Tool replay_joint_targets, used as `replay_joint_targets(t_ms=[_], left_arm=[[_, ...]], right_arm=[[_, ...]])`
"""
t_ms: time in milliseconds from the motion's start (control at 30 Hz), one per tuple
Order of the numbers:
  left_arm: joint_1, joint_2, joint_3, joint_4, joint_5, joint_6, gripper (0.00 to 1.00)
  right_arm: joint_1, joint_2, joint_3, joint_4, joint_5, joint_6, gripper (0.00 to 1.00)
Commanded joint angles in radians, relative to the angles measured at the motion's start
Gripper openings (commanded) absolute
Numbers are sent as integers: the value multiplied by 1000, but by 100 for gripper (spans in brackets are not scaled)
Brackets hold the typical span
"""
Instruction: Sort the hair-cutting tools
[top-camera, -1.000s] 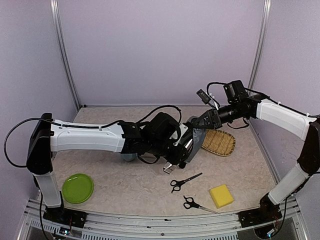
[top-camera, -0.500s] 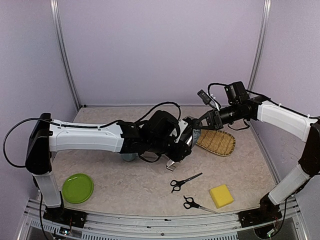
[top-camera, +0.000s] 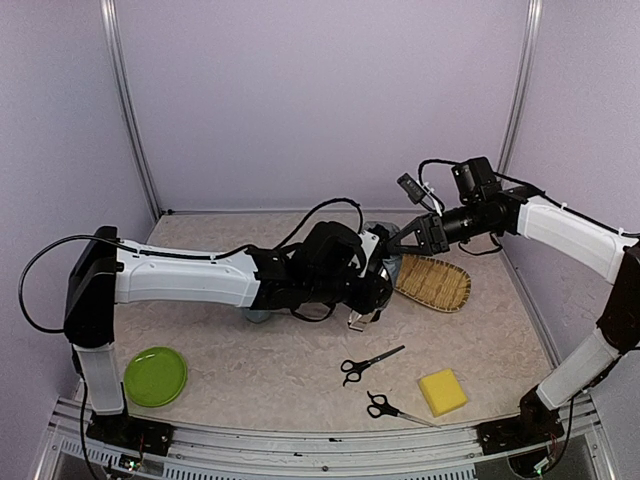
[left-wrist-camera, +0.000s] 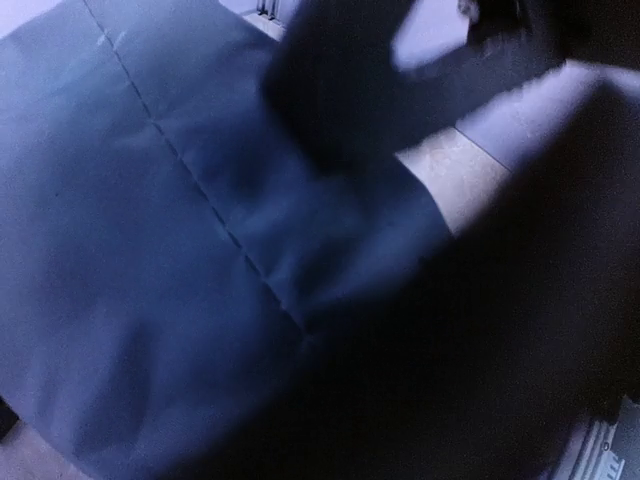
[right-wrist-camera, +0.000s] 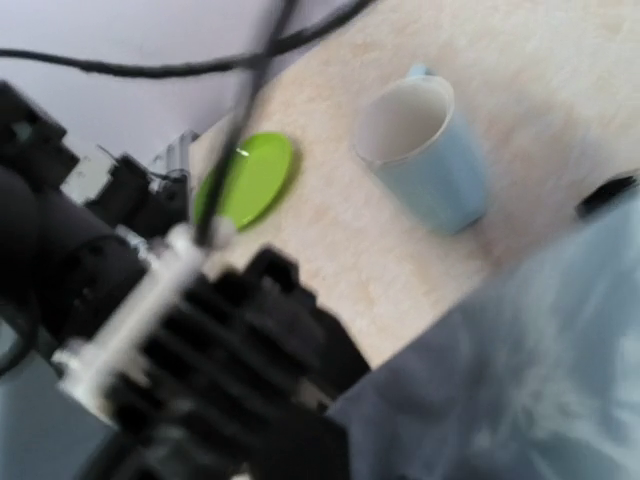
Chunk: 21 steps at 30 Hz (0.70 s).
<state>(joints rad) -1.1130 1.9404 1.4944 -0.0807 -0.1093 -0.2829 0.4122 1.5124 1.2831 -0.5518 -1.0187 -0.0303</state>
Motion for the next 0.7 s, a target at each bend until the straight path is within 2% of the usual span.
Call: replay_joint_targets(t_ms=[0,133,333,367,433,500,667], left_arm=[[8,-85,-63,65,-1,-19,0],[7,-131,-99,12,2,-20,0],[-2,-228,-136,-177,48,-48,0],[0,-280,-149,-244,50,-79,0],[17,-316,-156,-274,66,-157,0],[30,-346,-181,-261,75,-236,0],[36,-338,-235,-68,77,-405,0]], right_arm=[[-53,-23,63,-58,41,-67,37],[-58,-24,38,-67,9,-93,45],[-58,-22,19,-79,15,-185,47],[-58,-18,-6,-54,41,-194,47],[-57,-12,-32,-22,46,-183,47],[-52,-2,-56,10,61,-161,46],[-21,23,-71,37,108,-127,47]])
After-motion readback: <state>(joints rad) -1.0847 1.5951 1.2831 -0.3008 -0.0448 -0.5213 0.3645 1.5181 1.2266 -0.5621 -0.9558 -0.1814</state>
